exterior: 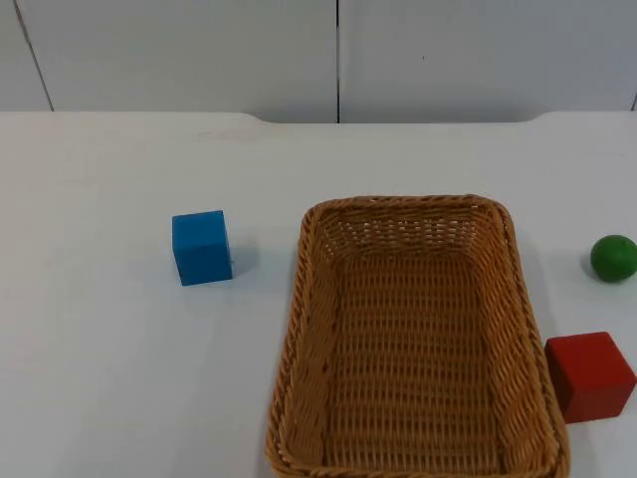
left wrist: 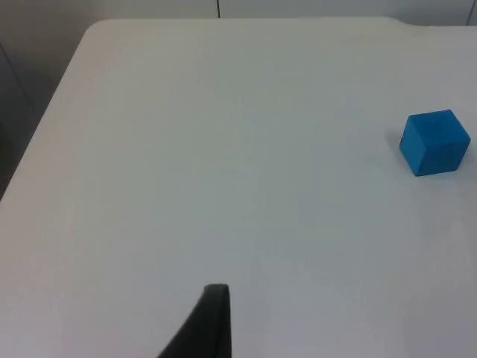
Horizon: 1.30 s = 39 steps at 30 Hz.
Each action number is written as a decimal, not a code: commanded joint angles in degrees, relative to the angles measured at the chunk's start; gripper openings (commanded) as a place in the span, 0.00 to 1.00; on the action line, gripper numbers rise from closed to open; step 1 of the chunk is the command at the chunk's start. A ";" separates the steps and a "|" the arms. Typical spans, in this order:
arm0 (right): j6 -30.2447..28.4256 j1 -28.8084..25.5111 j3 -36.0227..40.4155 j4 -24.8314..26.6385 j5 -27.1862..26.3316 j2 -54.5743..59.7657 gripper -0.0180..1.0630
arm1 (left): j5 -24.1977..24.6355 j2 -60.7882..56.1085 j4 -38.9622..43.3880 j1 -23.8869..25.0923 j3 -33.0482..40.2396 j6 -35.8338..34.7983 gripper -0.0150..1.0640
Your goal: Place all geometric objects except the red cube into the basket.
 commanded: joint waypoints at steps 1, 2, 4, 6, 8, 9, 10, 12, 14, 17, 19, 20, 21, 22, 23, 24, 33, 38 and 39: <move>0.16 -0.29 -0.66 0.46 -0.56 0.43 0.99 | -0.23 1.07 -0.76 0.20 -0.78 0.00 0.99; 0.16 -0.29 -1.13 0.58 -0.68 1.73 0.99 | -0.55 2.18 -1.09 0.20 -1.38 0.00 0.99; 0.16 -0.29 -2.05 0.82 -1.53 4.75 0.99 | -1.77 5.47 -1.48 0.20 -2.68 0.00 0.99; 0.16 -0.29 -2.38 0.80 -2.09 6.10 0.99 | -2.71 7.07 -1.97 0.20 -3.25 0.00 0.99; 0.16 -0.29 -3.37 0.80 -3.80 9.28 0.99 | -4.41 11.53 -3.87 0.20 -4.77 0.00 0.99; 0.16 -0.29 -4.08 0.80 -4.93 11.22 0.99 | -5.33 14.02 -5.04 0.20 -5.65 0.00 0.99; 0.16 -0.29 -4.42 0.80 -5.54 12.28 0.99 | -6.24 16.16 -6.05 0.20 -6.66 0.00 0.99; 0.16 -0.29 -5.70 0.80 -6.98 15.34 0.99 | -6.94 18.92 -6.79 0.20 -7.49 0.00 0.99; 0.16 -0.29 -6.99 0.80 -8.71 19.19 0.99 | -7.69 24.16 -7.71 0.20 -9.75 0.33 0.99; 0.16 -0.29 -9.72 0.80 -11.71 27.02 0.99 | -8.27 32.43 -9.95 0.20 -12.75 2.18 0.99; 0.16 -0.29 -10.77 0.80 -12.31 29.77 0.99 | -8.54 33.70 -10.24 0.20 -13.14 2.62 0.99; 0.16 -0.29 -12.03 0.80 -13.23 33.33 0.99 | -8.94 36.74 -10.71 0.20 -14.04 3.18 0.99; 0.16 -0.29 -12.52 0.80 -14.02 35.85 0.99 | -9.72 38.82 -10.71 0.20 -14.45 3.66 0.99; 0.16 -0.29 -12.78 0.80 -15.07 38.15 0.99 | -10.65 40.60 -10.71 0.20 -14.48 4.70 0.99; 0.16 -0.29 -12.78 0.80 -15.07 38.15 0.99 | -10.65 40.60 -10.71 0.20 -14.48 4.70 0.99; 0.16 -0.29 -12.78 0.80 -15.80 40.25 0.99 | -11.52 42.05 -10.71 0.20 -14.48 5.26 0.99; 0.16 -0.29 -12.78 0.80 -17.47 50.13 0.99 | -13.18 50.98 -10.93 0.20 -14.48 7.75 0.99; 0.16 -0.29 -12.78 0.80 -18.40 50.66 0.99 | -15.11 54.59 -13.23 0.20 -14.90 11.41 0.99; 0.16 -0.29 -12.78 0.80 -18.54 50.66 0.99 | -15.11 55.36 -13.82 0.20 -15.19 12.49 0.99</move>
